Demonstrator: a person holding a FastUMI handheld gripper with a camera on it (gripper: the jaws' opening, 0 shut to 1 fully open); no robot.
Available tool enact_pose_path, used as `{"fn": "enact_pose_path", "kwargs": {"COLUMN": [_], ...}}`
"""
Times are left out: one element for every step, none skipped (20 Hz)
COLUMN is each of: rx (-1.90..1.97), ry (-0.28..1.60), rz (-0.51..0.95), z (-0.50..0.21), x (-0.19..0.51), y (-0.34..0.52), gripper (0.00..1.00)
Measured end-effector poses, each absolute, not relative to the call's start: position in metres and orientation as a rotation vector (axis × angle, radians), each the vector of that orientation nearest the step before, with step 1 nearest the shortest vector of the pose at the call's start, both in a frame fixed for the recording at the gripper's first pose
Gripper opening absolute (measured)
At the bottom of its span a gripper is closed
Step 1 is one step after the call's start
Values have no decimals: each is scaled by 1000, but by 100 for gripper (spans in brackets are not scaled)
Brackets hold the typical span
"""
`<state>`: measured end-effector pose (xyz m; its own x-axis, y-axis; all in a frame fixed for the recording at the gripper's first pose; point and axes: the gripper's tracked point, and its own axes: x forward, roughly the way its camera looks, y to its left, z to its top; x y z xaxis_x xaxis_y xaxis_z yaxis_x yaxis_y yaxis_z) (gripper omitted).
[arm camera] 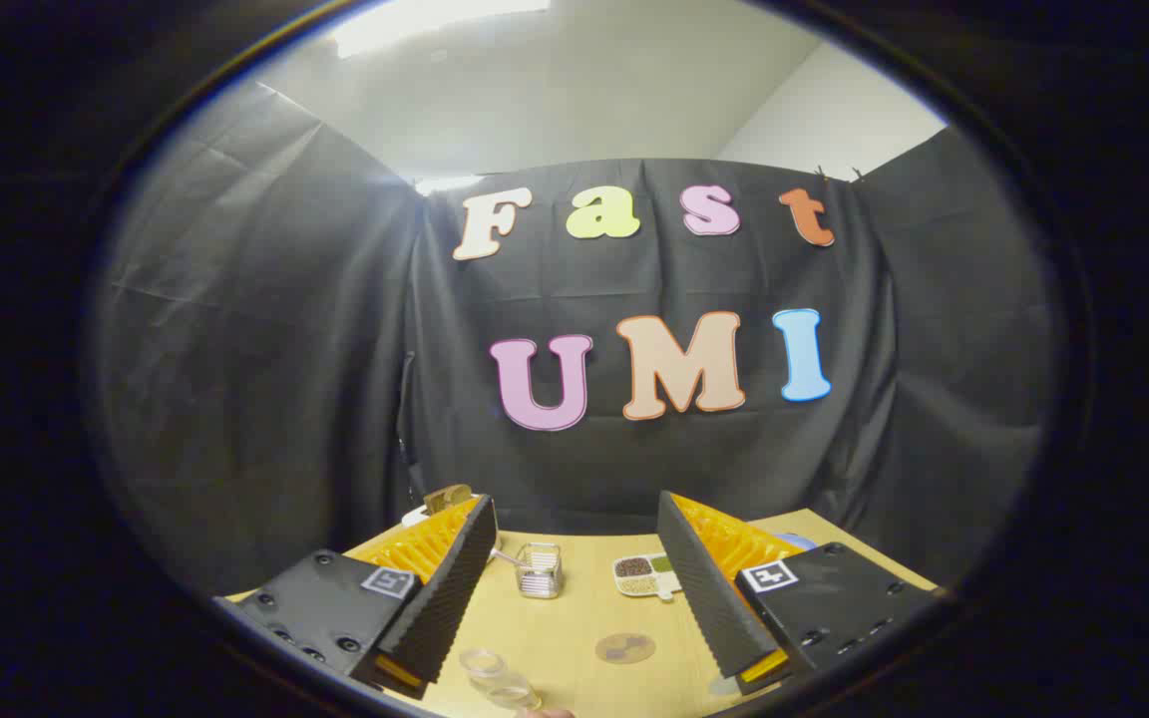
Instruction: Take the bottle from table, then pour the juice into the cup, finally place the bottle on the coaster
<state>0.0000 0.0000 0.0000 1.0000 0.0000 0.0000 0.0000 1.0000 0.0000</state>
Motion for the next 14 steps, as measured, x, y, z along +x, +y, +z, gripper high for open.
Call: {"fn": "enact_pose_path", "kwargs": {"rx": [3, 5, 7, 7, 7, 5, 5, 5, 5, 5, 4, 4, 7, 12], "ry": [2, 4, 8, 11, 15, 17, 19, 19, 18, 18, 18, 15, 17, 21], "rz": [2, 4, 7, 11, 15, 18, 22, 23, 27, 28, 28, 24, 21, 21], "z": [-2, -4, -6, -9, -11, -12, -14, -15, -14, -16, -16, -16, -19, -24], "x": [1, 1, 2, 2, 2, 3, 4, 3, 4, 5, 4, 4, 4, 5], "y": [3, 5, 8, 11, 13, 17, 19, 21, 22, 24, 24, 24, 23, 25], "gripper": [100, 100, 100, 100, 100, 100, 100, 100, 100, 100, 100, 100, 100, 100]}}
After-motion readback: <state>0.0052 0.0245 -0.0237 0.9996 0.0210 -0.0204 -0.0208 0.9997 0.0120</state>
